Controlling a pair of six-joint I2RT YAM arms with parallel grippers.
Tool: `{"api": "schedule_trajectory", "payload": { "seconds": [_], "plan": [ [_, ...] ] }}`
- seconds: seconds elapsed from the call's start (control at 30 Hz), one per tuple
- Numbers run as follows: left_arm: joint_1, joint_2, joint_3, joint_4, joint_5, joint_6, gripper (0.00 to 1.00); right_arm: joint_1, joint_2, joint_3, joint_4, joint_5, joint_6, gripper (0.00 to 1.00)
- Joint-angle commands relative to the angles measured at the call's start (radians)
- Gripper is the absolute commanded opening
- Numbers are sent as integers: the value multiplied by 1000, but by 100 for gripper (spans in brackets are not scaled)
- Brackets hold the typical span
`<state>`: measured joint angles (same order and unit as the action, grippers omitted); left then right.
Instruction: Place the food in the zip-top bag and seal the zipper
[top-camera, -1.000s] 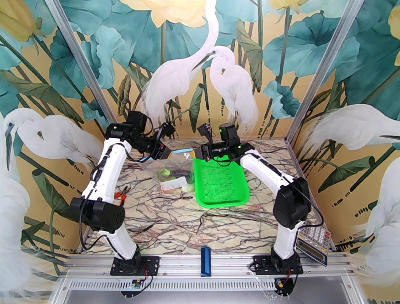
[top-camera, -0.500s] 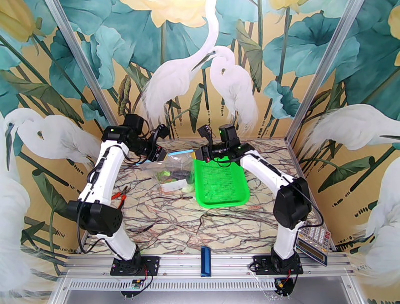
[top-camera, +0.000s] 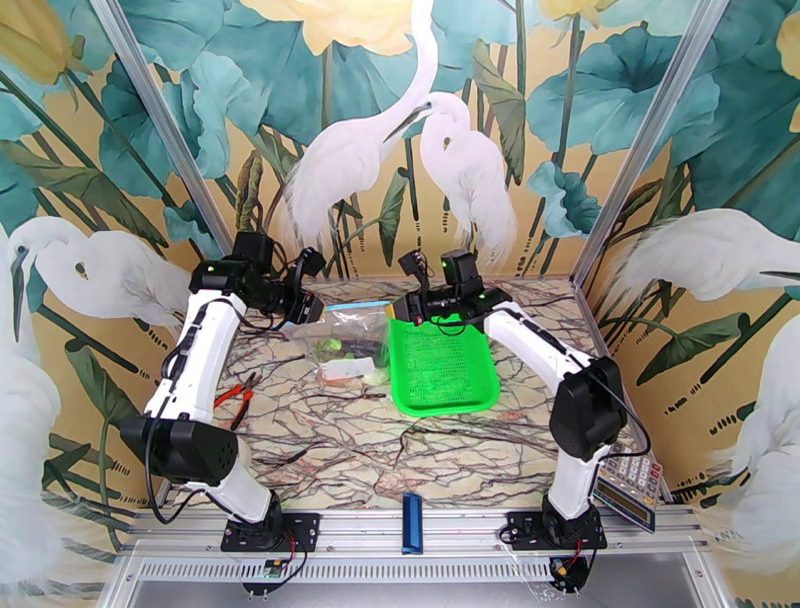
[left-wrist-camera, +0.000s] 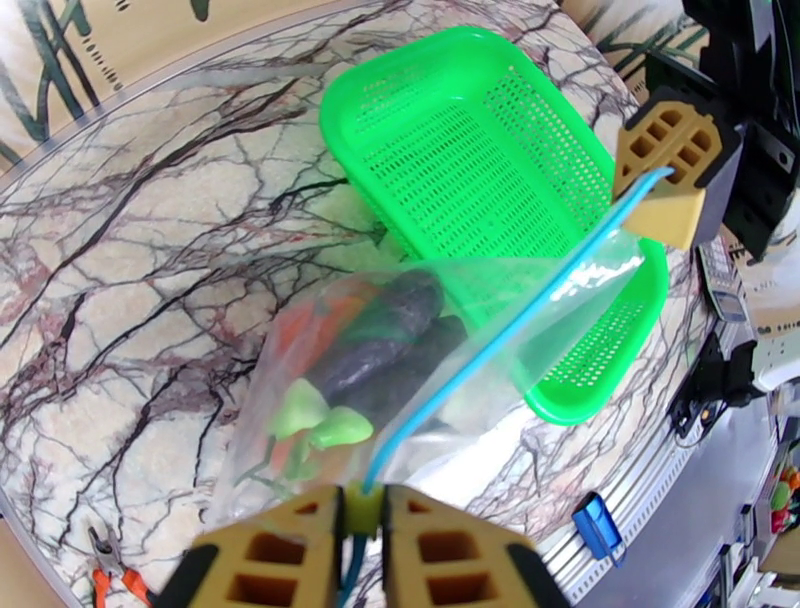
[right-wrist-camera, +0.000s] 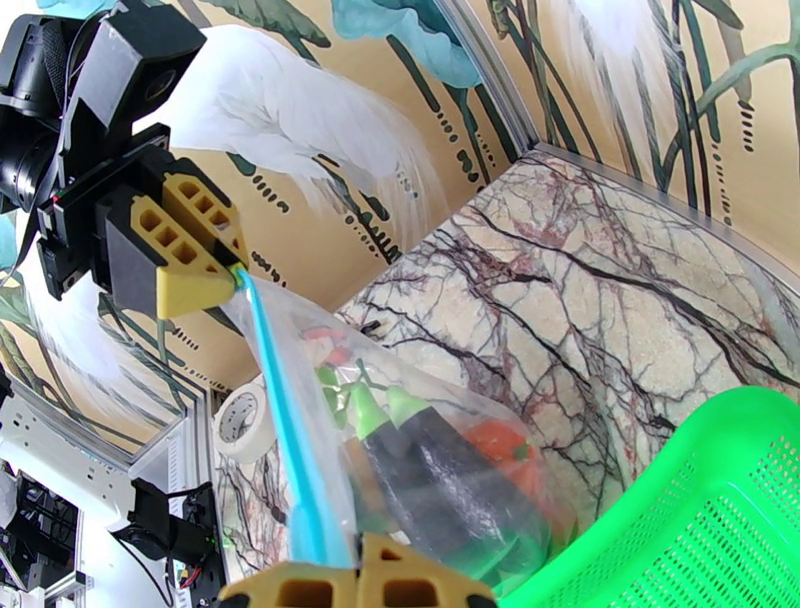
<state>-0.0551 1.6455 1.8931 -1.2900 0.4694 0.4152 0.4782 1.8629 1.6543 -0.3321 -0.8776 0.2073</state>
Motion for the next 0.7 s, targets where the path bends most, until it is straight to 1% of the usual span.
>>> {"api": "schedule_trajectory", "payload": {
  "seconds": [0.0, 0.3, 0.67],
  "plan": [
    [33, -39, -11, 6, -58, -29, 18, -24, -53, -15, -24, 31, -19, 0],
    [53, -56, -35, 0, -82, -49, 18, -46, -60, -15, -27, 32, -22, 0],
    [81, -60, -45, -12, -154, -107, 17, -53, -65, -23, -25, 26, -22, 0]
  ]
}}
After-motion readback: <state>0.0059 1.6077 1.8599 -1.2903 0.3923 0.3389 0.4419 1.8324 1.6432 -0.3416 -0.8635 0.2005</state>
